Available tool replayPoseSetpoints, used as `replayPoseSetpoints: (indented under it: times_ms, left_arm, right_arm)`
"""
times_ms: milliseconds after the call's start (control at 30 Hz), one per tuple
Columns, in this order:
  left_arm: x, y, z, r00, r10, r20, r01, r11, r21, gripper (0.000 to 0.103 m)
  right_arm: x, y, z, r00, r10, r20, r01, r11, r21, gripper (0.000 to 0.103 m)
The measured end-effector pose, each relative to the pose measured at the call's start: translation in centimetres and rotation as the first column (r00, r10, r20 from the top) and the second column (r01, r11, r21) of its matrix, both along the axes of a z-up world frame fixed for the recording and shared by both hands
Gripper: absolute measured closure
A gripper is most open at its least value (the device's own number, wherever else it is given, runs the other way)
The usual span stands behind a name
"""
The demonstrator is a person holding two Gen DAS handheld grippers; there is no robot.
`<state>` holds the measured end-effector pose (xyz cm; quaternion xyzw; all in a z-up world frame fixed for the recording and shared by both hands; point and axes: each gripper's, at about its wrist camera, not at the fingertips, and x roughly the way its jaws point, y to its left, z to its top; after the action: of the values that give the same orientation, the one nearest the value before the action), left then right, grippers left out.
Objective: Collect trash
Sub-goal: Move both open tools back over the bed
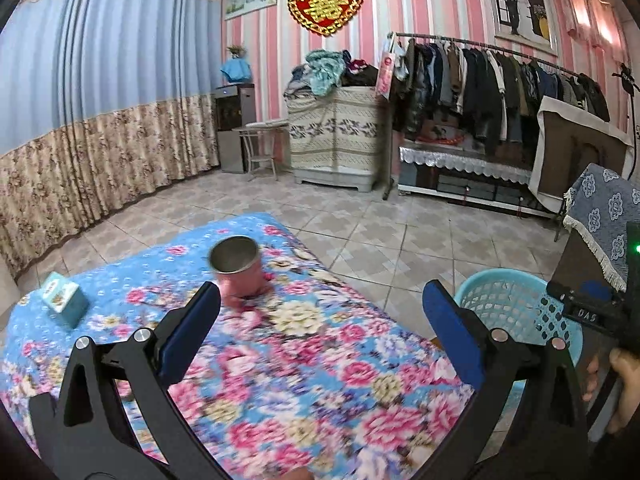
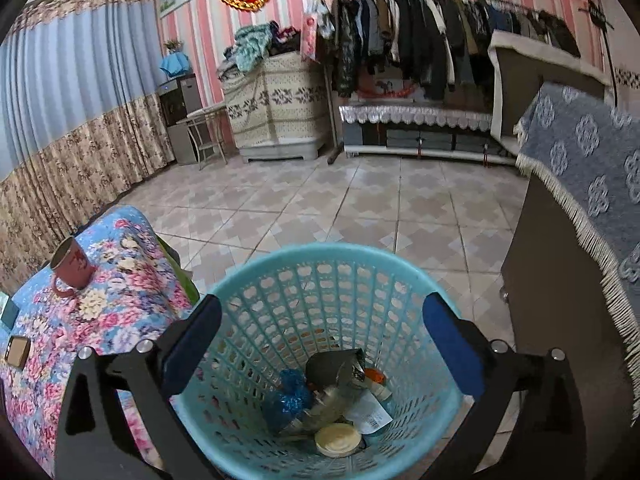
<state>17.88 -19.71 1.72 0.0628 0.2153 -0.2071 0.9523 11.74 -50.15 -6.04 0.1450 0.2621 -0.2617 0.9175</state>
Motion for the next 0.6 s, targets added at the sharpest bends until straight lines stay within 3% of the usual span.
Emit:
replayPoseSetpoints:
  times_ms: [267,433,600]
  left_arm:
    - [-4.9,6.4,1.5,0.993,0.109,0.049,-0.108,0.994,-0.017,0.005]
    - [-7.7,10.9,2.0,0.977,0.209,0.045,-0.206,0.976,-0.065,0.005]
    - [-10.0,14.1,2.0,0.960,0.277,0.032,-0.275,0.960,-0.056,0.005]
  right_arm:
    - [-1.9,7.0,4.0,0.989,0.128,0.076,-0.125,0.991,-0.037,0.004]
    - [-3.1,12.6,5.7,0.966,0.238,0.104,-0.233,0.971,-0.059,0.004]
    - [-4.7,16.8,6.6,0.934,0.330,0.140,-0.325,0.944,-0.058,0.004]
